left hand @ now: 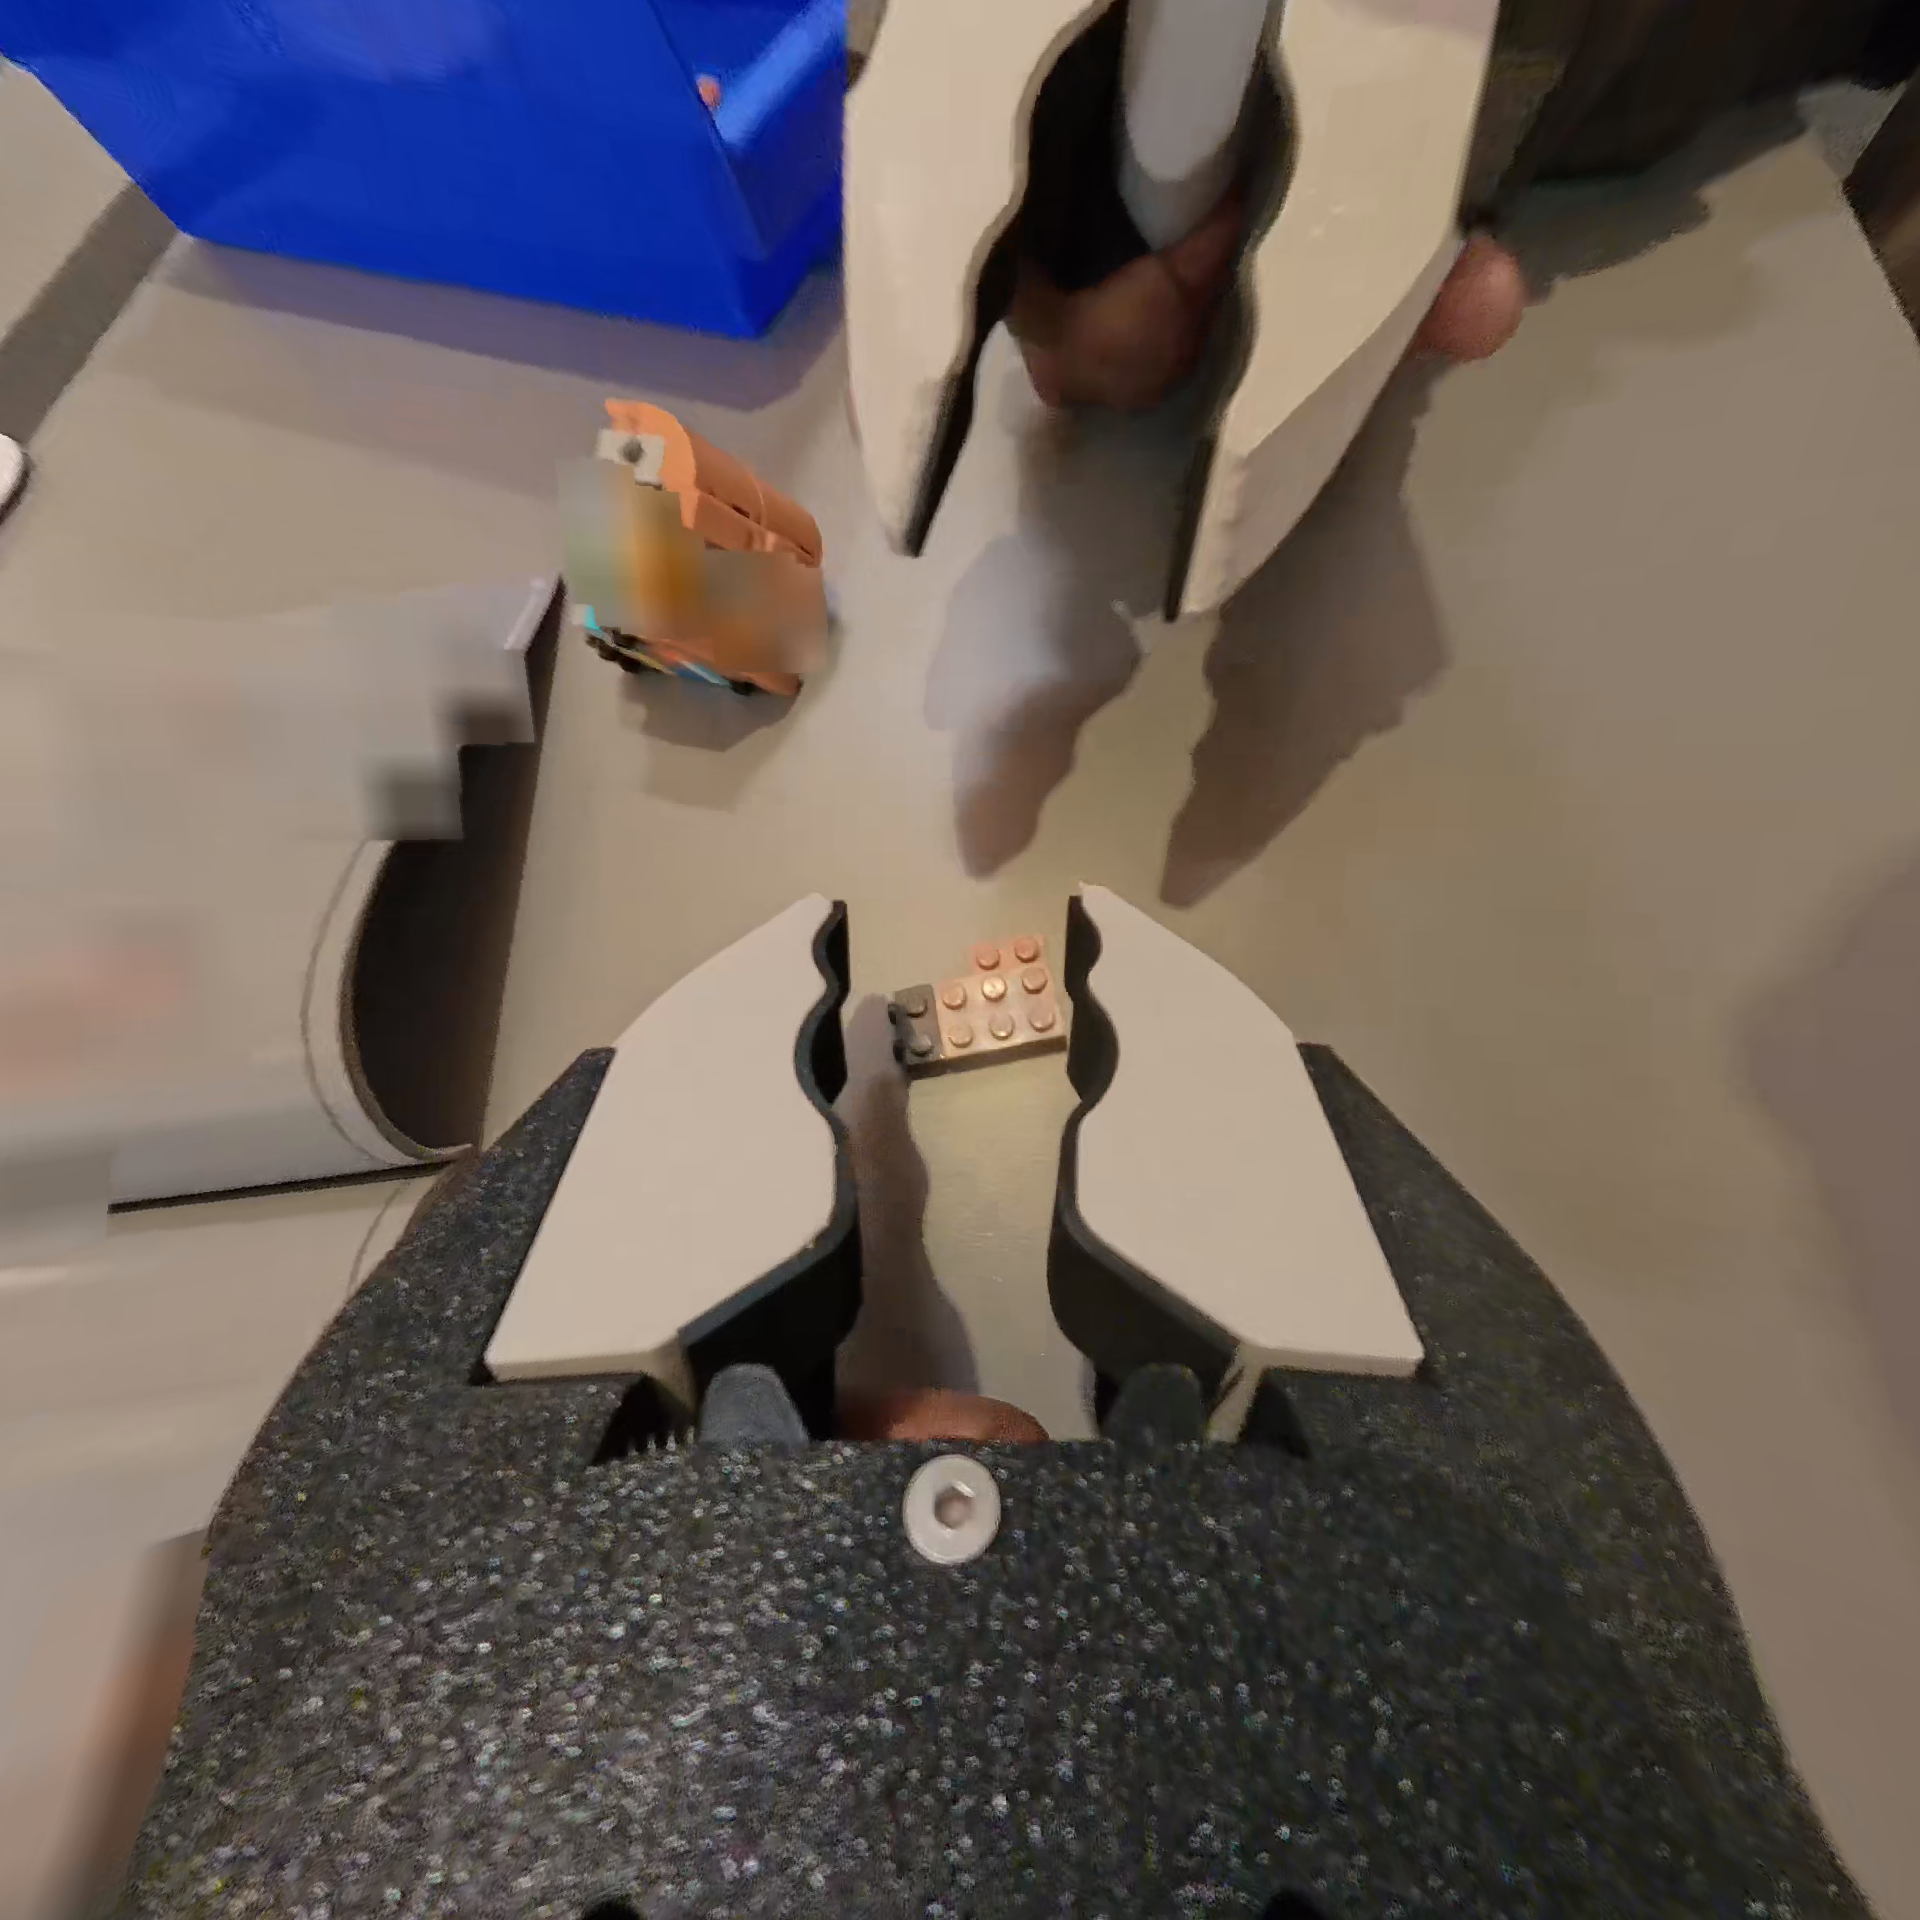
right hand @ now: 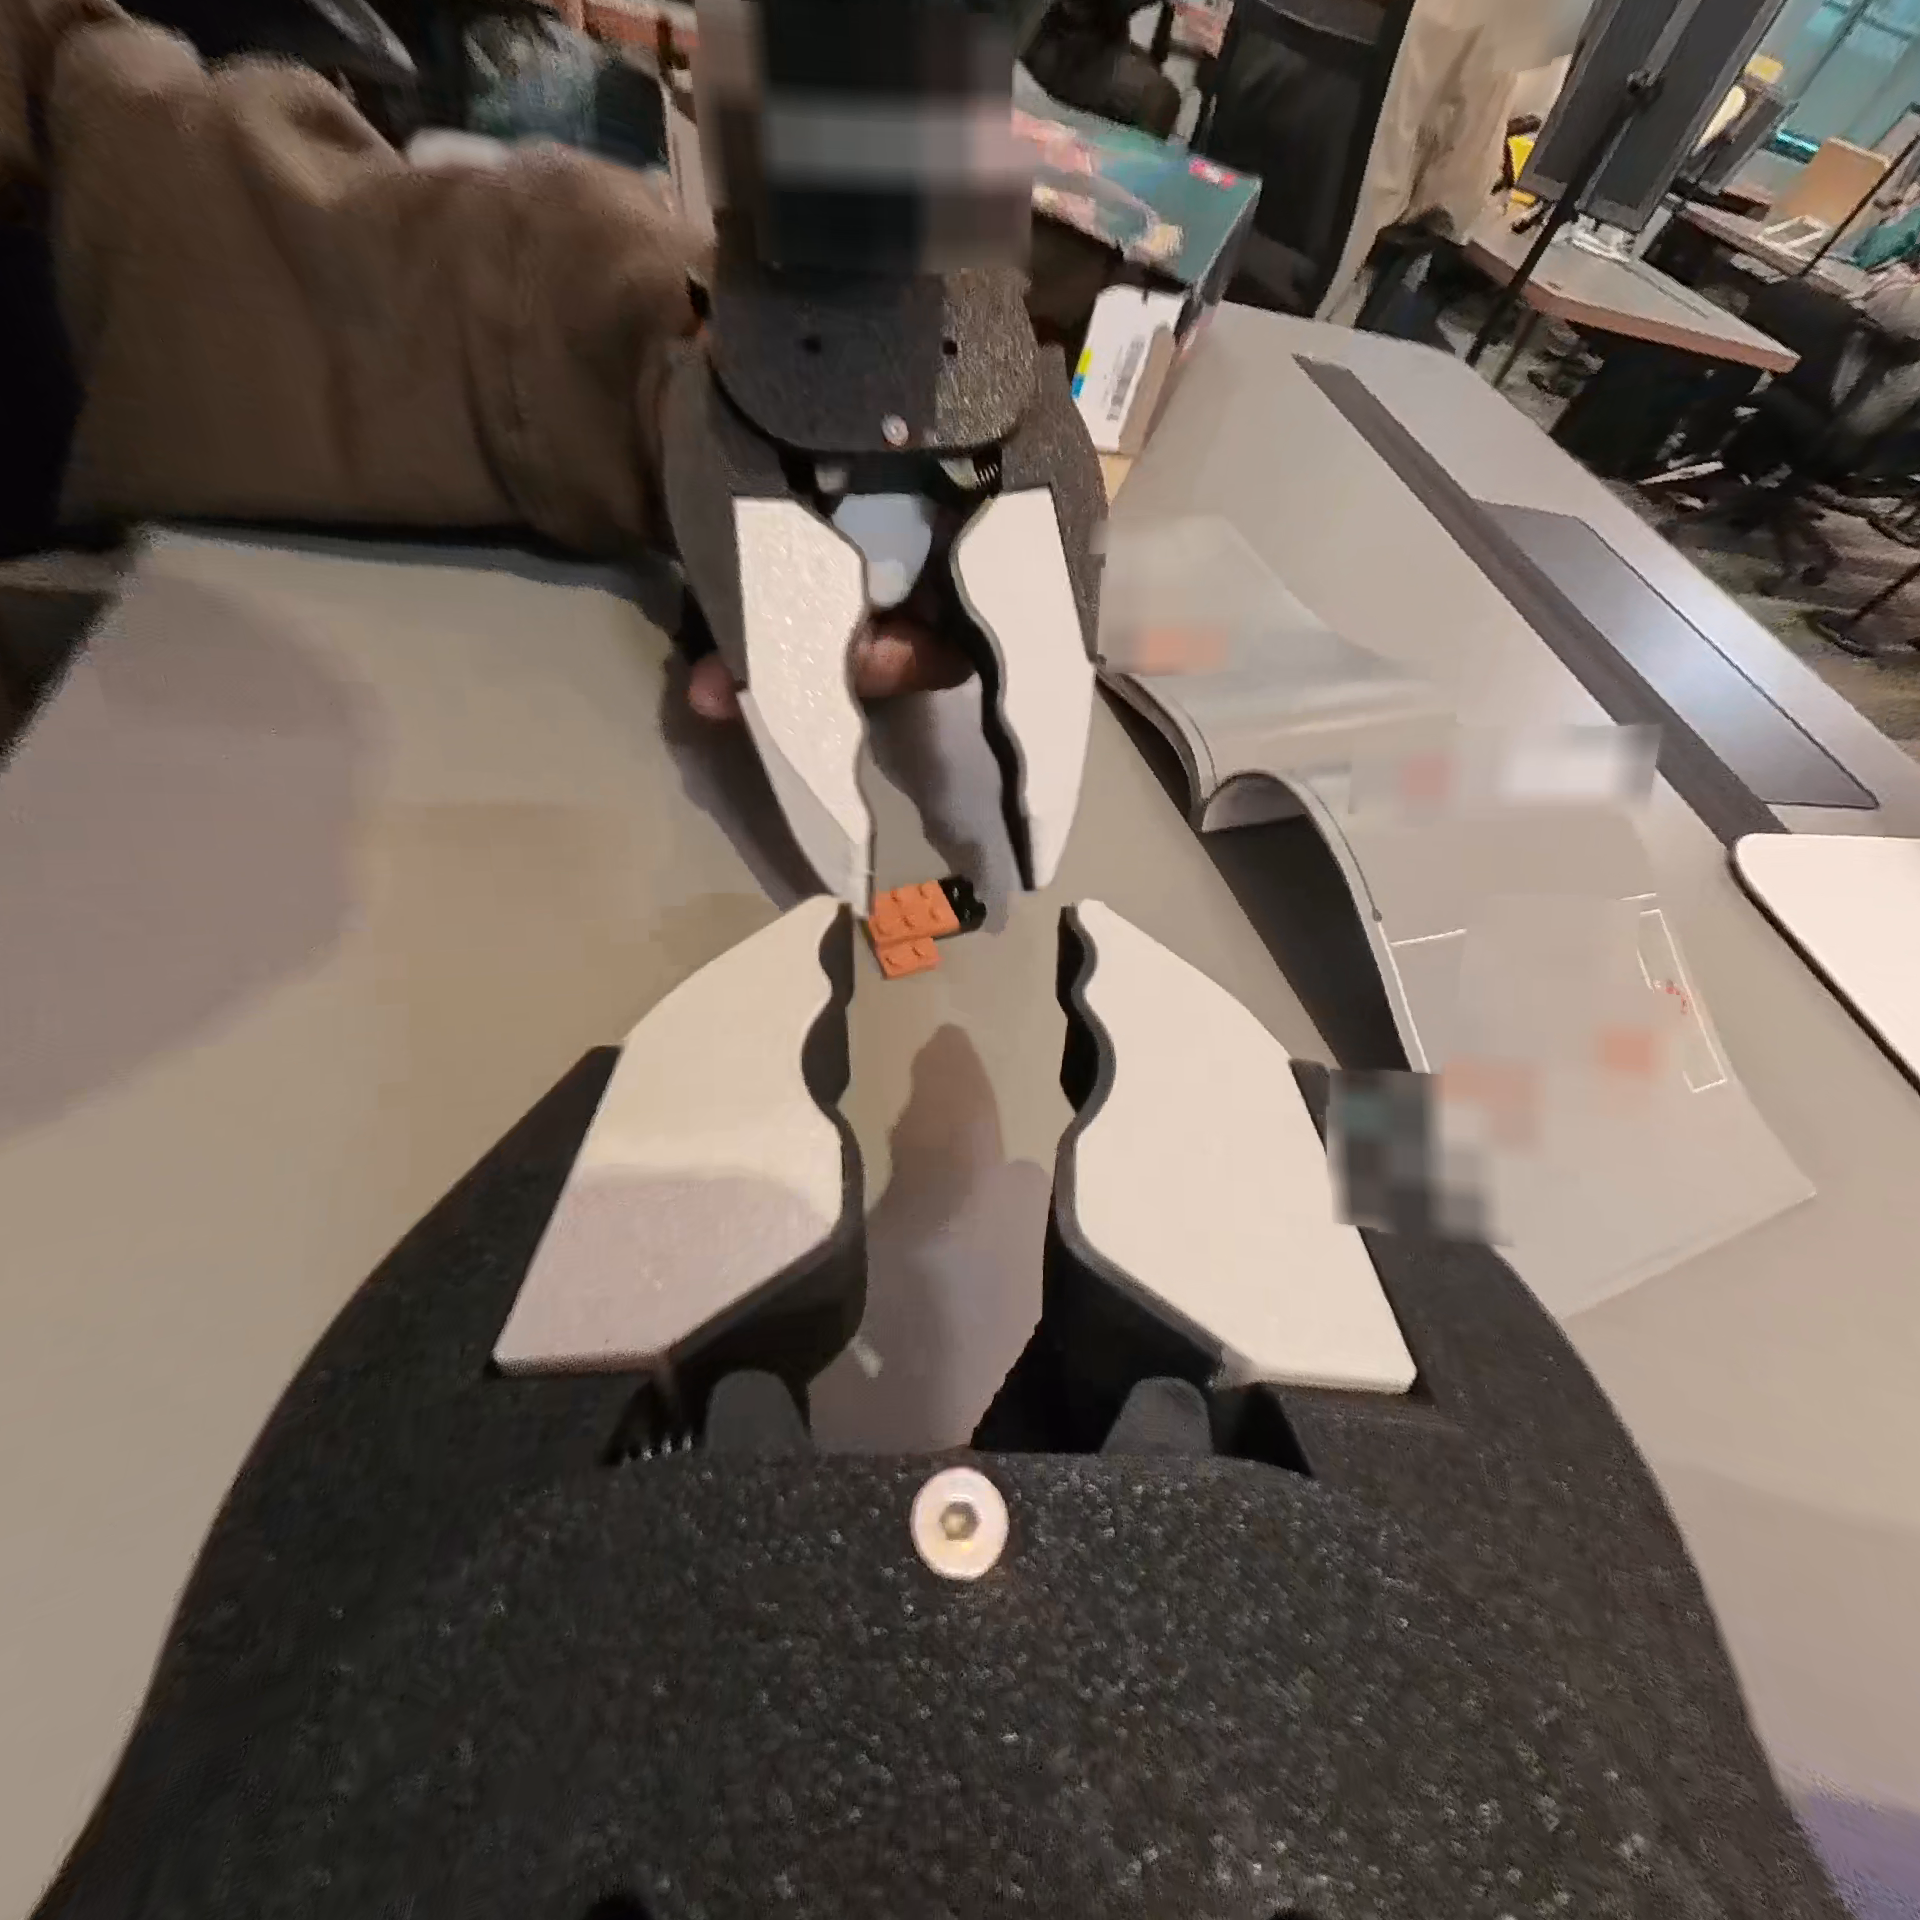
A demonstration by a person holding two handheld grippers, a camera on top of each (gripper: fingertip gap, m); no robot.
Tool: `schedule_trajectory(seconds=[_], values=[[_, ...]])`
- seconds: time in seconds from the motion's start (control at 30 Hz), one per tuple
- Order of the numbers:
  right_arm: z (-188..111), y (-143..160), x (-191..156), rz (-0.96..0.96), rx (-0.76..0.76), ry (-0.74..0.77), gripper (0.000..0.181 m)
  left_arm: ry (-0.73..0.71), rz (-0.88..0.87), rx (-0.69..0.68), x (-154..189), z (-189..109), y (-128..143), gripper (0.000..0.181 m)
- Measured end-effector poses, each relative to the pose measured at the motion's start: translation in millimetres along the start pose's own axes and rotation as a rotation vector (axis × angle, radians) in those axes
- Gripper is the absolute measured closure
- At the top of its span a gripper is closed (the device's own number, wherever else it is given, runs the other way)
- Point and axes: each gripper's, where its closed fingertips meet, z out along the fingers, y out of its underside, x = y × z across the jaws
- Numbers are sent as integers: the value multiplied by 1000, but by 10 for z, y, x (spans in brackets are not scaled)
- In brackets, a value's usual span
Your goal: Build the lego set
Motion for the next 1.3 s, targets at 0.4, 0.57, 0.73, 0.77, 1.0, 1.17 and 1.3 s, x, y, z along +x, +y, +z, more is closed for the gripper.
schedule_trajectory(seconds=[0.4, 0.57, 0.73, 0.77, 1.0, 1.17, 1.3], values=[[-1750, -221, 811, 1, -32, 235, 148, -119, -77, 157, -266, -104, -169, 144], [-2262, 121, 1188, 1, -202, 331, 149, -109, -77, 144, -256, -88, -155, 145], [-2306, 335, 1288, 17, -234, 353, 149, -104, -105, 160, -281, -109, -165, 145], [-2299, 348, 1299, 17, -235, 353, 149, -105, -111, 164, -287, -113, -168, 145], [-2262, 642, 1444, -238, -543, 172, 154, -105, -104, 155, -278, -104, -158, 146], [-2068, 1245, 1377, -420, -855, -328, 166, -107, -99, 150, -275, -99, -153, 146], [-1997, 1526, 1230, -406, -965, -551, 172, -113, -99, 154, -280, -106, -156, 146]])
